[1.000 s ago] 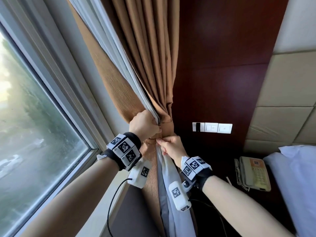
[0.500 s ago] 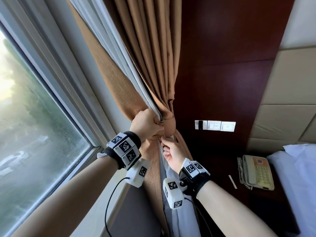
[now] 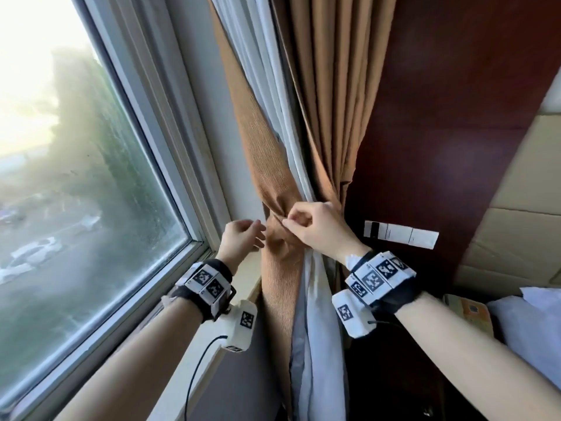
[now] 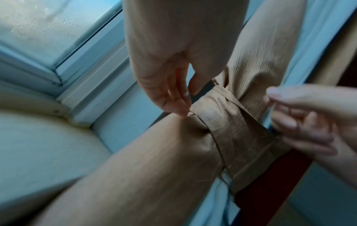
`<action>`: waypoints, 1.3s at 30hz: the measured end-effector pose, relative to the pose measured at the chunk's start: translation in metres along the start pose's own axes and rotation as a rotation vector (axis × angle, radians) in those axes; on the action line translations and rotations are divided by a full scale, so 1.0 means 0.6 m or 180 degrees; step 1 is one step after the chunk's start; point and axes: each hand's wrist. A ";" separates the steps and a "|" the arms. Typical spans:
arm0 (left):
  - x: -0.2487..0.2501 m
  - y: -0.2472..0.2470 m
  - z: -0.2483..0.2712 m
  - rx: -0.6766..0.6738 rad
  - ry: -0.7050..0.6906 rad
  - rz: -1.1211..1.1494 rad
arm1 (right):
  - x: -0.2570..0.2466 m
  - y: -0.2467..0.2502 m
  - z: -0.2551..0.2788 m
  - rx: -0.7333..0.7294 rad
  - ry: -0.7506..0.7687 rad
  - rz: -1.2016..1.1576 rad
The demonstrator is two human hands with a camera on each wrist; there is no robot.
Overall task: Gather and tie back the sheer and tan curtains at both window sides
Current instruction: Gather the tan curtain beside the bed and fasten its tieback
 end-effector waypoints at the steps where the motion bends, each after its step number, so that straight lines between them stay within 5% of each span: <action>1: -0.002 -0.007 -0.002 -0.0184 0.0155 0.0283 | -0.024 -0.003 -0.016 -0.0154 0.0224 0.0490; 7: 0.002 -0.032 -0.034 -0.0529 0.0736 0.1212 | -0.063 -0.017 -0.066 -0.0758 0.0697 0.2835; 13: -0.001 -0.045 -0.065 -0.1068 0.0957 0.1718 | -0.067 -0.026 -0.069 -0.1129 0.0948 0.3581; 18: 0.004 -0.050 -0.069 -0.0931 0.0751 0.1271 | -0.049 -0.017 -0.082 -0.1320 0.1263 0.3485; 25: -0.017 -0.070 -0.048 -0.0478 0.0683 0.0825 | -0.046 0.001 -0.099 -0.1118 0.0639 0.3143; 31: -0.015 -0.074 -0.030 -0.0823 0.0950 0.0971 | -0.044 0.029 -0.079 -0.1282 0.0908 0.3077; 39: -0.012 -0.032 -0.028 -0.0610 0.0877 0.0578 | -0.085 0.092 -0.102 -0.0381 0.0955 0.0400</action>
Point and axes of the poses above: each hand's wrist, its own z-axis away from the middle knuckle, its own y-axis out of the back of the hand, x = y × z, and after that the axes turned 13 degrees about -z, right-handed
